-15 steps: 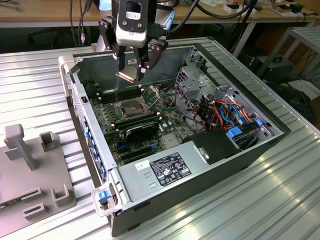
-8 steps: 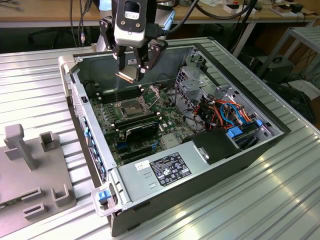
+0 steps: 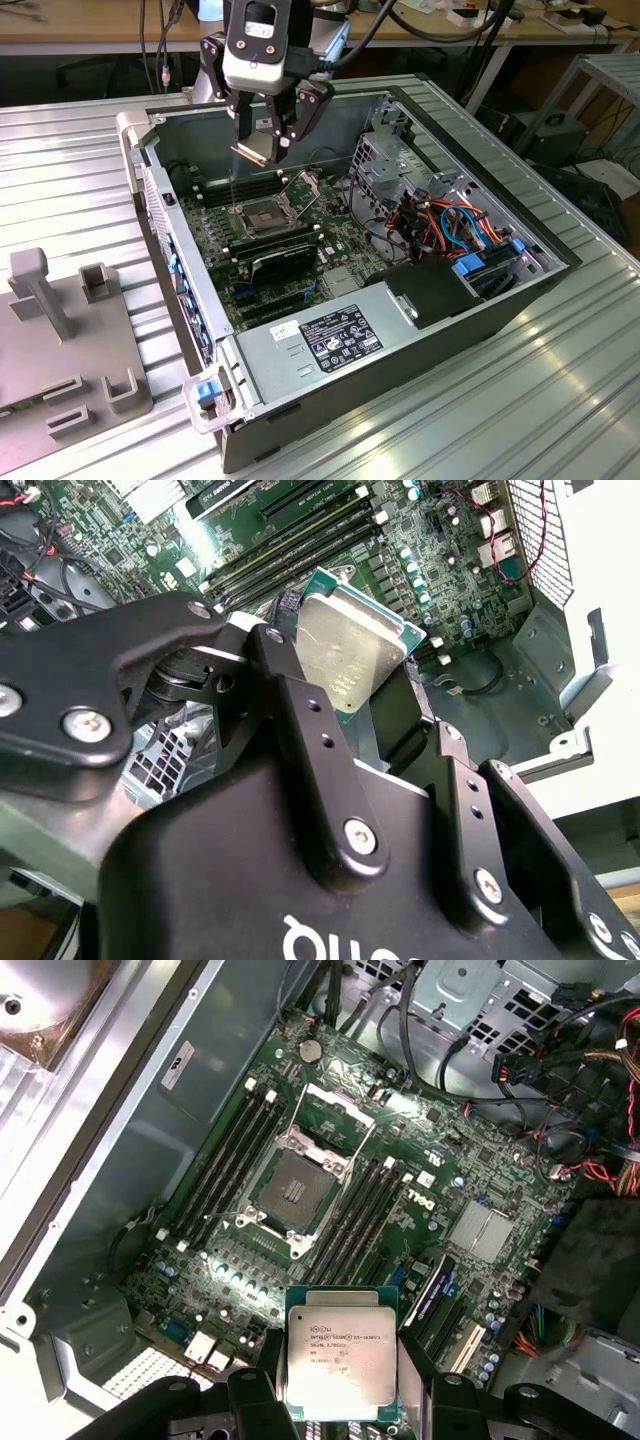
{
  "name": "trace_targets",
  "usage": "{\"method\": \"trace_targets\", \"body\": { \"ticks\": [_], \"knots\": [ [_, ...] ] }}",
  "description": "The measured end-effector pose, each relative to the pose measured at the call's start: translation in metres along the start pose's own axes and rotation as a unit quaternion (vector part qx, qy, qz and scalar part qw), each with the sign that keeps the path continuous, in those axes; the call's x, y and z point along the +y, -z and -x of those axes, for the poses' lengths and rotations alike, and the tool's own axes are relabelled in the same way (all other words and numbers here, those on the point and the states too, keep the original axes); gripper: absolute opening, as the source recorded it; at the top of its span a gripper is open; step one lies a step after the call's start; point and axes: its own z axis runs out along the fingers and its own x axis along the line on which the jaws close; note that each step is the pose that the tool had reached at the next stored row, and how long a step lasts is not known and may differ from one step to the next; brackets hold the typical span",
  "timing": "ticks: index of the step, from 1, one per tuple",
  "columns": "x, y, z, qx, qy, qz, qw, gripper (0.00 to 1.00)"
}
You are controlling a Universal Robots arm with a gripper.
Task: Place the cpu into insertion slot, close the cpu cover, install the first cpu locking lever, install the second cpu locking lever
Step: 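Place the cpu into insertion slot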
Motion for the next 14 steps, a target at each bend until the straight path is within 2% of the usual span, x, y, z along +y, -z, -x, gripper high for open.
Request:
{"method": "trace_targets", "body": {
  "ticks": [7,14],
  "knots": [
    [0.0031,-0.0038,-0.0029,-0.0016,-0.013,-0.0009,0.99991,0.54],
    [0.0124,-0.0083,-0.0084,-0.0028,-0.018,-0.0016,0.99983,0.54]
  ]
}}
